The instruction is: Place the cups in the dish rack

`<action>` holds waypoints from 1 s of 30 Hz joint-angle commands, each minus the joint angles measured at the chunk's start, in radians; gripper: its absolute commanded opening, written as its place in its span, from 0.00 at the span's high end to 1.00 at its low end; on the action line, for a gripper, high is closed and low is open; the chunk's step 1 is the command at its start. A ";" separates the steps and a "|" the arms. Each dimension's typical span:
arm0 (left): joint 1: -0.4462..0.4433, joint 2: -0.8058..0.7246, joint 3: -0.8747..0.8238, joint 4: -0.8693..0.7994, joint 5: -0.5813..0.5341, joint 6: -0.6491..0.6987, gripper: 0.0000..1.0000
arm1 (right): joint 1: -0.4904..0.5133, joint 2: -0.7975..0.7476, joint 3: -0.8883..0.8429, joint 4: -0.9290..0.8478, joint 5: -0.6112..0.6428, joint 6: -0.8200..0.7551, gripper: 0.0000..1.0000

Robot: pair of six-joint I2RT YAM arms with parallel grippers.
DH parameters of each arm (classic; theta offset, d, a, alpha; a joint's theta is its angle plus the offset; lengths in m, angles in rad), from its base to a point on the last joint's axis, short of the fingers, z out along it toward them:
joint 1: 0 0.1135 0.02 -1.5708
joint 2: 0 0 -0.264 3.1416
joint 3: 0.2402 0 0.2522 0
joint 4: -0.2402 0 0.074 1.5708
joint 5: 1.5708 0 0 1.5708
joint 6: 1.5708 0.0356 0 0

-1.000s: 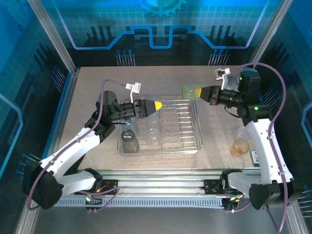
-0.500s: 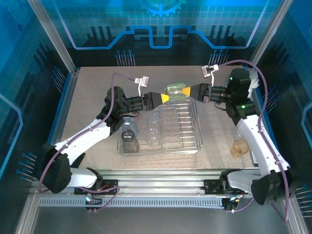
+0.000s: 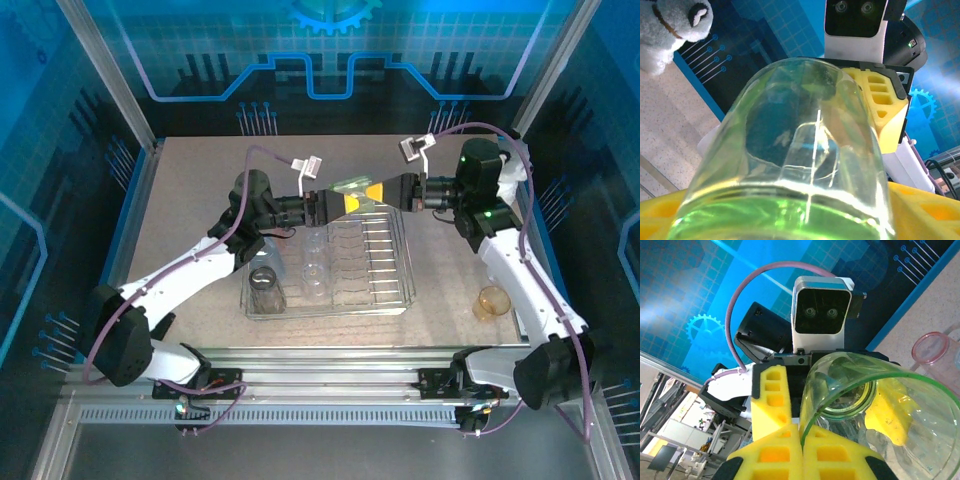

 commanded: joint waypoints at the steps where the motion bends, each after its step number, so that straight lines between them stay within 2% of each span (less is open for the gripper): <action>1: -0.011 -0.009 0.047 -0.016 -0.007 0.058 0.20 | 0.016 0.006 0.026 -0.096 -0.025 -0.048 1.00; 5: -0.010 -0.031 0.057 -0.087 -0.041 0.112 0.21 | 0.016 0.003 0.033 -0.164 -0.006 -0.086 1.00; 8: -0.011 -0.044 0.060 -0.132 -0.067 0.150 0.29 | 0.016 0.004 0.032 -0.167 -0.001 -0.091 1.00; 10: -0.010 -0.050 0.061 -0.164 -0.083 0.173 0.31 | 0.016 0.009 0.032 -0.171 -0.005 -0.097 1.00; 16: -0.011 -0.052 0.065 -0.196 -0.088 0.200 0.64 | 0.016 0.033 0.024 -0.188 0.006 -0.105 0.99; 20: -0.015 -0.059 0.080 -0.279 -0.117 0.248 0.72 | 0.014 0.040 0.048 -0.264 0.024 -0.178 0.64; 21: -0.014 -0.064 0.084 -0.311 -0.134 0.266 0.75 | 0.009 0.037 0.067 -0.332 0.057 -0.231 0.55; 23: -0.017 -0.075 0.094 -0.382 -0.168 0.306 0.77 | -0.009 0.030 0.099 -0.446 0.131 -0.312 0.49; 25: -0.022 -0.090 0.105 -0.458 -0.211 0.354 0.77 | -0.030 0.020 0.127 -0.567 0.270 -0.381 0.48; 30: -0.031 -0.122 0.139 -0.656 -0.339 0.460 0.77 | -0.038 0.018 0.180 -0.838 0.735 -0.514 0.51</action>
